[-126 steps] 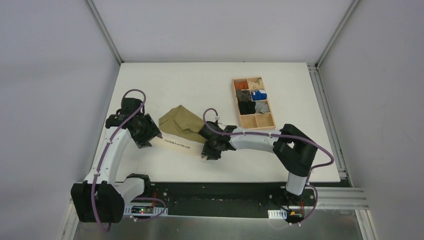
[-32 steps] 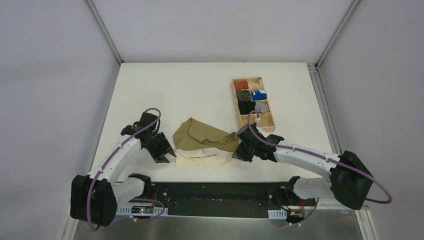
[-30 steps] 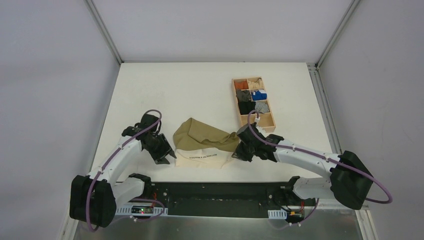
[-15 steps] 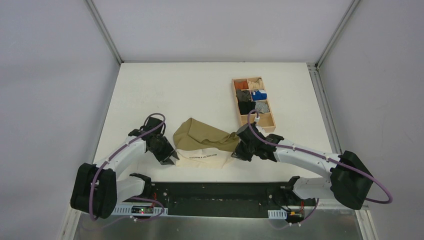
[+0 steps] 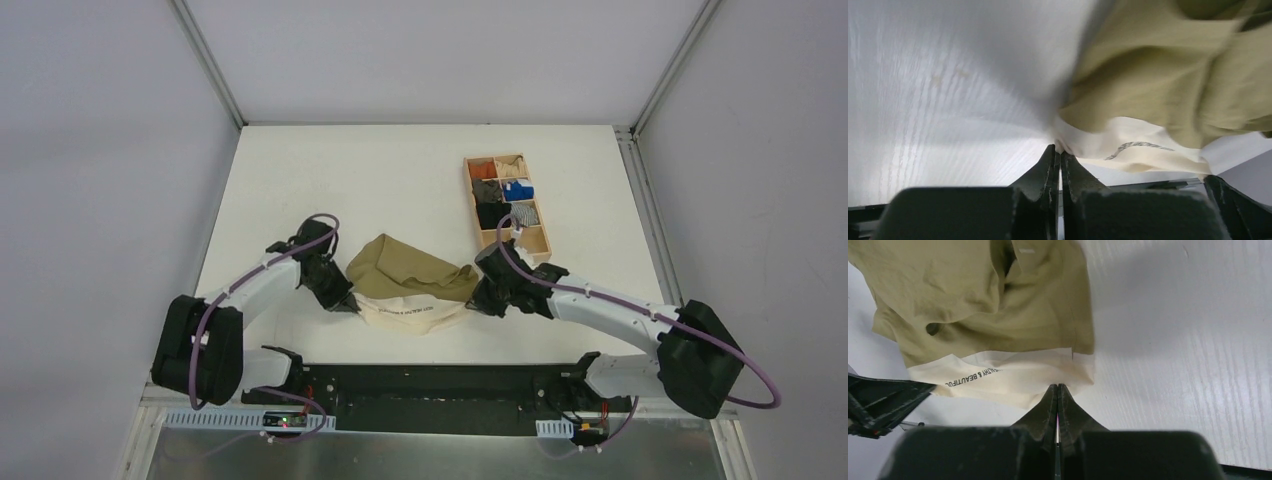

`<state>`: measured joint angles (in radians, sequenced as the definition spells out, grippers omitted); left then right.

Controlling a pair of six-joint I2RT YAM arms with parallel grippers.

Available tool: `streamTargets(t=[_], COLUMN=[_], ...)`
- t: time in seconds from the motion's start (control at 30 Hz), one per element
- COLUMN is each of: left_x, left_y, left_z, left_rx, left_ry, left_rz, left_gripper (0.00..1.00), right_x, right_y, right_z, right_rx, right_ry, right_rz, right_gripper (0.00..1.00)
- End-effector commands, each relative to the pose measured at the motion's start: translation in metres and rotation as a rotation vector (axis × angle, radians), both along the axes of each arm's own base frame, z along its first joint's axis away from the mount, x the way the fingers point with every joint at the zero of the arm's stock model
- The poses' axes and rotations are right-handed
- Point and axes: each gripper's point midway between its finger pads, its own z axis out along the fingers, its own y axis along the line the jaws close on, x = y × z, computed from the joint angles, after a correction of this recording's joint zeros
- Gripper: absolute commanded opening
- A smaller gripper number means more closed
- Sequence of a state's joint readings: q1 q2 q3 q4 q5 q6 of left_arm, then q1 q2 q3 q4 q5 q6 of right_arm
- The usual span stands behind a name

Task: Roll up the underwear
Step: Flatten out the underwear at the center of the board.

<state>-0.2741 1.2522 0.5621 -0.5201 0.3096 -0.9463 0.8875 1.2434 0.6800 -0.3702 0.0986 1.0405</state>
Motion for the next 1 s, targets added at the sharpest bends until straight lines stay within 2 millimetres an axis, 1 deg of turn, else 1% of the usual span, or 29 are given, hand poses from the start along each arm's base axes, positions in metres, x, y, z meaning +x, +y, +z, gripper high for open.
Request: streamTargets(t=[0.0,0.03,0.07,0.1,0.13,0.2,0.27,0.3,0.37,0.4,0.43,0.47,0.5,0.53,0.57,0.6,0.63,0.7,0.73,0.77,0.8,0.83,0.87,0.9,0.93,0.97], left_x=[0.064,0.078,0.096,0.113,0.127,0.156,0.178,0.187,0.197,0.199,0.198,0.196,0.192,0.186,0.178,0.164,0.152,0.125,0.113,0.101,0.091,0.082,0.076,0.071,0.067,0.065], left_y=[0.013,0.018,0.022,0.030,0.036,0.047,0.055,0.059,0.066,0.067,0.067,0.067,0.068,0.067,0.066,0.064,0.061,0.052,0.047,0.043,0.041,0.039,0.040,0.042,0.044,0.047], left_z=[0.052,0.065,0.084,0.100,0.121,0.161,0.203,0.226,0.260,0.273,0.280,0.282,0.279,0.271,0.258,0.231,0.211,0.169,0.148,0.128,0.113,0.101,0.094,0.091,0.092,0.094], left_rx=[0.067,0.070,0.066,0.064,0.074,0.100,0.123,0.135,0.159,0.165,0.169,0.173,0.175,0.170,0.159,0.134,0.108,0.041,0.004,-0.022,-0.040,-0.051,-0.047,-0.036,-0.021,-0.001], left_ry=[-0.173,-0.201,-0.244,-0.277,-0.308,-0.368,-0.433,-0.480,-0.553,-0.584,-0.601,-0.609,-0.605,-0.584,-0.543,-0.460,-0.405,-0.304,-0.264,-0.221,-0.184,-0.153,-0.134,-0.124,-0.127,-0.135], left_rz=[-0.072,-0.076,-0.078,-0.074,-0.081,-0.110,-0.139,-0.148,-0.170,-0.184,-0.198,-0.211,-0.222,-0.228,-0.230,-0.231,-0.226,-0.201,-0.186,-0.166,-0.141,-0.136,-0.134,-0.134,-0.136,-0.137], left_gripper=[0.00,0.00,0.00,0.00,0.00,0.00,0.00,0.00,0.00,0.00,0.00,0.00,0.00,0.00,0.00,0.00,0.00,0.00,0.06,0.19,0.34,0.49,0.60,0.67,0.72,0.88], right_x=[0.042,0.052,0.065,0.077,0.091,0.118,0.145,0.157,0.167,0.168,0.167,0.165,0.158,0.152,0.145,0.136,0.127,0.102,0.087,0.072,0.056,0.042,0.029,0.019,0.015,0.013], right_y=[0.008,0.010,0.012,0.016,0.022,0.034,0.040,0.044,0.047,0.048,0.050,0.050,0.054,0.054,0.053,0.053,0.052,0.050,0.047,0.044,0.041,0.036,0.032,0.024,0.015,0.008], right_z=[0.028,0.034,0.042,0.052,0.065,0.099,0.136,0.165,0.200,0.212,0.219,0.222,0.221,0.214,0.204,0.190,0.175,0.136,0.113,0.092,0.072,0.053,0.040,0.030,0.025,0.024], right_rx=[-0.009,-0.018,-0.015,-0.005,0.007,0.032,0.022,0.035,0.045,0.052,0.063,0.069,0.096,0.109,0.121,0.130,0.137,0.144,0.138,0.129,0.116,0.105,0.091,0.067,0.039,0.016], right_ry=[-0.107,-0.126,-0.143,-0.159,-0.182,-0.243,-0.319,-0.382,-0.463,-0.489,-0.502,-0.511,-0.496,-0.478,-0.455,-0.426,-0.392,-0.305,-0.253,-0.199,-0.147,-0.098,-0.056,-0.022,-0.009,-0.010], right_rz=[0.011,0.027,0.032,0.047,0.061,0.118,0.160,0.174,0.197,0.211,0.227,0.236,0.263,0.270,0.277,0.285,0.287,0.294,0.296,0.288,0.286,0.285,0.287,0.279,0.264,0.248], right_gripper=[0.00,0.00,0.00,0.00,0.00,0.00,0.00,0.00,0.00,0.00,0.00,0.00,0.00,0.00,0.00,0.00,0.00,0.00,0.00,0.00,0.06,0.20,0.33,0.40,0.43,0.44])
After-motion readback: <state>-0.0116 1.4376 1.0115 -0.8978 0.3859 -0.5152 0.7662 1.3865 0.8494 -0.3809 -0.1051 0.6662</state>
